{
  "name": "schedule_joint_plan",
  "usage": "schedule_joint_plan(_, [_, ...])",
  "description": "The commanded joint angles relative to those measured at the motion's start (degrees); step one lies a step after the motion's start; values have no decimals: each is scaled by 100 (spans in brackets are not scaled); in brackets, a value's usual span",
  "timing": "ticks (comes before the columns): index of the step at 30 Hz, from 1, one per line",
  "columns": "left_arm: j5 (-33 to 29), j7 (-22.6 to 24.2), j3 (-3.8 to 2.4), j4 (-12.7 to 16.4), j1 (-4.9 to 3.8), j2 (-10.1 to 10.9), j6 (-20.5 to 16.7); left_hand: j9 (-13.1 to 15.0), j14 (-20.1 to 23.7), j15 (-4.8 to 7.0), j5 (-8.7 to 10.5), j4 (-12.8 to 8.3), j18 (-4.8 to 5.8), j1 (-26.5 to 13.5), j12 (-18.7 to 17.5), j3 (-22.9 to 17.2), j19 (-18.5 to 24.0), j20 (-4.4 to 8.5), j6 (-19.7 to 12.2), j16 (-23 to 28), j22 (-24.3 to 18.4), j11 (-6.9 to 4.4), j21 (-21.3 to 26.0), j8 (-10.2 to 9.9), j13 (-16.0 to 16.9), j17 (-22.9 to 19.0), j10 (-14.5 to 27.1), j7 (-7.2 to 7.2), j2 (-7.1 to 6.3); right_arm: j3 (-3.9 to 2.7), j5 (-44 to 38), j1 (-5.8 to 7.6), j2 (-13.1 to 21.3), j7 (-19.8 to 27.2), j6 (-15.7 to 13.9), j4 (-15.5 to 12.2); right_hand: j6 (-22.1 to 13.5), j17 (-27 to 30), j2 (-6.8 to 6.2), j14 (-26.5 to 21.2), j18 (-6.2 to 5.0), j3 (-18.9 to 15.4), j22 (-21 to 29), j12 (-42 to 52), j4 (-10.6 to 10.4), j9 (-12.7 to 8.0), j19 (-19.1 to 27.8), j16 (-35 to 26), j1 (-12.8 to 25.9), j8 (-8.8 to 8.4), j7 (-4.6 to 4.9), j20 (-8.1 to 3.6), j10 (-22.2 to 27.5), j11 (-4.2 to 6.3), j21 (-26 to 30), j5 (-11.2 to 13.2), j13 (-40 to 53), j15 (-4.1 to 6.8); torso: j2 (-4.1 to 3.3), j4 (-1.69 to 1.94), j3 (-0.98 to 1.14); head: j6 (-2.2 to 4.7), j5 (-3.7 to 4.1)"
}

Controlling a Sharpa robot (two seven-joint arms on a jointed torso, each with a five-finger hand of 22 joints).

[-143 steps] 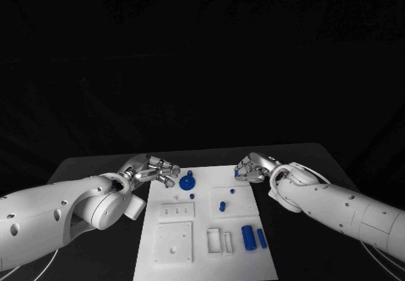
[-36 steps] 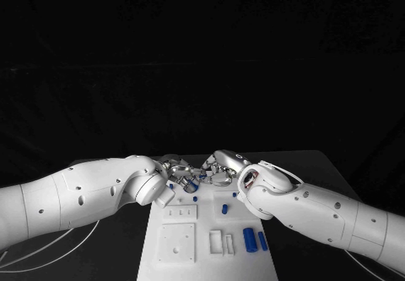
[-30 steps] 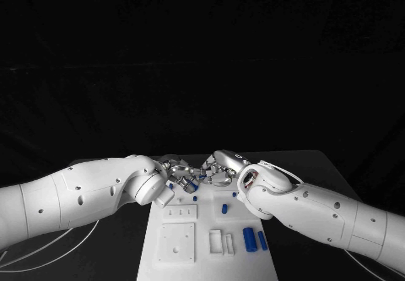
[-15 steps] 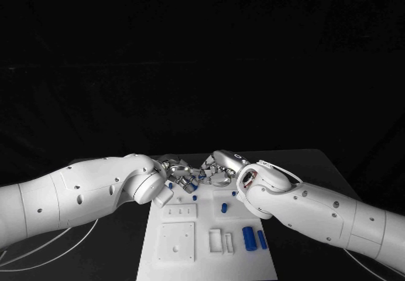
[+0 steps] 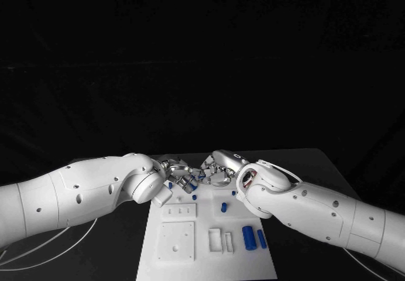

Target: Assemble the parts on the task board

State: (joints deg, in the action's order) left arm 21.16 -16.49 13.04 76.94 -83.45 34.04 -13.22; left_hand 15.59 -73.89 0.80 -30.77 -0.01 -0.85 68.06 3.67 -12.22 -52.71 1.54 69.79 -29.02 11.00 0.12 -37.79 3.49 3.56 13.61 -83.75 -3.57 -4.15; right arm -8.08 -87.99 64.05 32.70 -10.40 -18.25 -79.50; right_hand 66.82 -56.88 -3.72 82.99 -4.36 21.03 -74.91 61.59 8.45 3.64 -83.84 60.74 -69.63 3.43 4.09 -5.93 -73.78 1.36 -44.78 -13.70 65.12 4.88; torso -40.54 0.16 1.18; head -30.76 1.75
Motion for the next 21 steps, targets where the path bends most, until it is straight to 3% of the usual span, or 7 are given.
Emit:
schedule_joint_plan(1, [17,23,-11,47,-15,-33,309,200,12,8,-20,-26,85,-9,32,-21,57,-14,155,-57,16,-15,-38,35,6,-7,-91,187,42,2,-36,-3,6,-34,51,14,30,7,-5,-8,3,10,-522,-15,-9,4,-91,-34,-45,13,1,-37,4,25,31,30,-2,38,-3,-2,0,-8,0])
schedule_joint_plan(6, [50,-2,-11,35,-15,-38,294,573,38,30,-53,-59,85,15,70,-6,77,-3,149,-244,61,-41,-95,47,13,51,-162,219,52,3,-19,-3,10,-20,52,5,30,7,-5,-8,3,10,-522,-15,-9,4,-91,-34,-45,13,1,-37,4,25,31,30,-2,38,0,1,0,-3,2])
schedule_joint_plan(7, [54,-2,-11,33,-14,-40,285,754,95,33,-63,-73,85,14,83,3,101,0,120,-349,90,-44,-133,41,14,89,-165,223,62,3,-14,-3,10,-15,55,3,30,7,-5,-8,3,10,-522,-15,-9,4,-91,-34,-45,13,1,-37,4,25,31,30,-2,38,-1,1,0,-5,3])
schedule_joint_plan(8, [57,-2,-11,31,-14,-41,279,1219,244,21,-76,-106,85,5,115,-4,178,-6,16,-579,168,-30,-230,30,26,141,-146,209,68,3,-10,-3,10,-12,58,0,30,7,-5,-8,3,10,-522,-15,-9,4,-91,-34,-45,13,1,-37,4,25,31,30,-2,38,-1,2,0,-6,3])
schedule_joint_plan(13, [66,-6,-11,25,-14,-47,250,1327,197,43,-103,-132,85,19,136,-39,182,9,43,-588,184,-57,-251,37,15,99,-171,243,73,5,5,-3,9,4,84,-9,35,8,7,-10,4,8,-522,-14,-6,5,-91,-37,-46,14,-1,-38,5,25,32,36,0,38,2,2,0,-10,8])
schedule_joint_plan(15, [68,-5,-11,24,-14,-46,245,1593,216,59,-123,-188,85,47,179,-60,190,33,14,-688,230,-70,-316,27,9,111,-180,254,81,6,11,-3,11,9,94,-10,37,10,13,-10,5,3,-523,-14,0,5,-91,-41,-47,14,-2,-37,6,25,29,52,1,38,2,2,0,-9,8])
schedule_joint_plan(21, [68,13,-12,21,-13,-40,224,1919,224,92,-241,-320,85,121,331,-130,232,68,18,-835,326,-101,-459,48,45,153,-238,249,155,9,37,-3,20,26,122,-9,37,10,13,-10,5,3,-523,-14,0,5,-91,-41,-47,14,-2,-37,6,25,29,52,1,38,-1,-1,1,-8,13])
